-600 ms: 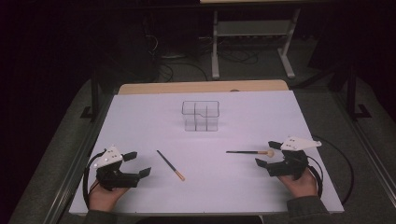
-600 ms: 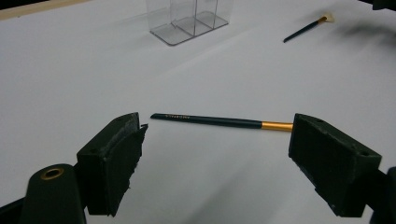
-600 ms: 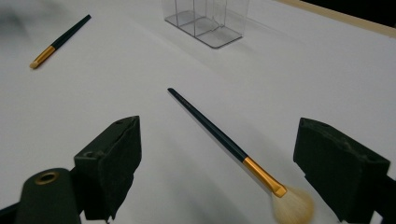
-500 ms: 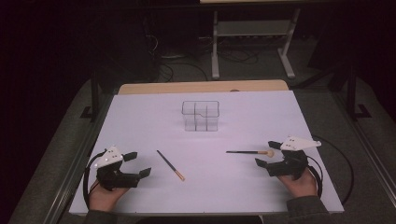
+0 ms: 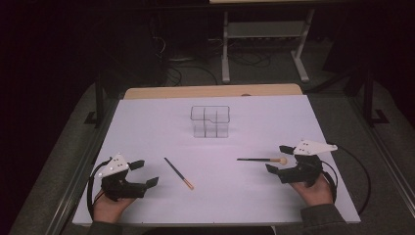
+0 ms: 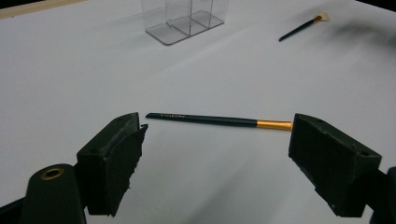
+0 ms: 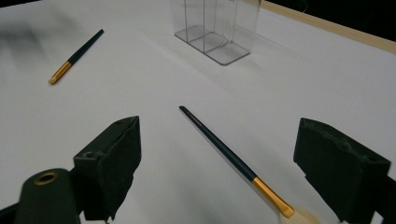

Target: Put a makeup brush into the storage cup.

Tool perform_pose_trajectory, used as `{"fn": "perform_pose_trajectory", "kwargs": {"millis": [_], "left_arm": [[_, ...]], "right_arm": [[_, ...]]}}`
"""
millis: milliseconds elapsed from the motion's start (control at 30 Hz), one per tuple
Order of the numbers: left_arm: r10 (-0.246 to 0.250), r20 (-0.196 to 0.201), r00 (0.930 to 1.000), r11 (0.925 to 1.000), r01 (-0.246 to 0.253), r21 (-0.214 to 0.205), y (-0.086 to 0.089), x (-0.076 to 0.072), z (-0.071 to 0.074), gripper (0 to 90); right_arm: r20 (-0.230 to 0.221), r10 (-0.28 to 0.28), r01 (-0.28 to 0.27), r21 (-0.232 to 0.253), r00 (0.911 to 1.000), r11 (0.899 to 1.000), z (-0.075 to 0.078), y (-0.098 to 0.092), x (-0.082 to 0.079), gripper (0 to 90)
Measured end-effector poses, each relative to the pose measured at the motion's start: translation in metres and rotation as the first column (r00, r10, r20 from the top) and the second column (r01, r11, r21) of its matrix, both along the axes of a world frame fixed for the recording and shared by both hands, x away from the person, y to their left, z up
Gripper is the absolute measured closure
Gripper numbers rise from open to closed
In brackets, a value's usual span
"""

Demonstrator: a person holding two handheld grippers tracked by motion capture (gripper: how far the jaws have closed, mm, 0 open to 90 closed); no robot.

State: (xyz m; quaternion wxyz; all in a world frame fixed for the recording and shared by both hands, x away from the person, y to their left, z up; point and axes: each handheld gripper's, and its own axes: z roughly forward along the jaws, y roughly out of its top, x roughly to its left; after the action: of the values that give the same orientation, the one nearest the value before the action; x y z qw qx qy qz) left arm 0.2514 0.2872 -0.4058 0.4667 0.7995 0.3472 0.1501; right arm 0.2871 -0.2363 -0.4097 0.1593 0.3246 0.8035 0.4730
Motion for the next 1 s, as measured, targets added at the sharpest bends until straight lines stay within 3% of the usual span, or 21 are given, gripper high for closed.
{"fn": "perform_pose_trajectory", "kwargs": {"millis": [733,1000], "left_arm": [[-0.001,0.006,1.0,1.0,0.001,0.007,0.002,0.001,0.001,16.7],[0.011,0.003,0.9999,0.9999,-0.011,-0.006,0.004,0.001,0.0,16.7]], "right_arm": [[0.014,0.118,-0.118,-0.043,0.9929,0.992,0.048,0.054,0.005,14.5],[-0.019,0.136,-0.137,-0.048,0.9905,0.989,0.057,0.074,0.011,17.4]]}}
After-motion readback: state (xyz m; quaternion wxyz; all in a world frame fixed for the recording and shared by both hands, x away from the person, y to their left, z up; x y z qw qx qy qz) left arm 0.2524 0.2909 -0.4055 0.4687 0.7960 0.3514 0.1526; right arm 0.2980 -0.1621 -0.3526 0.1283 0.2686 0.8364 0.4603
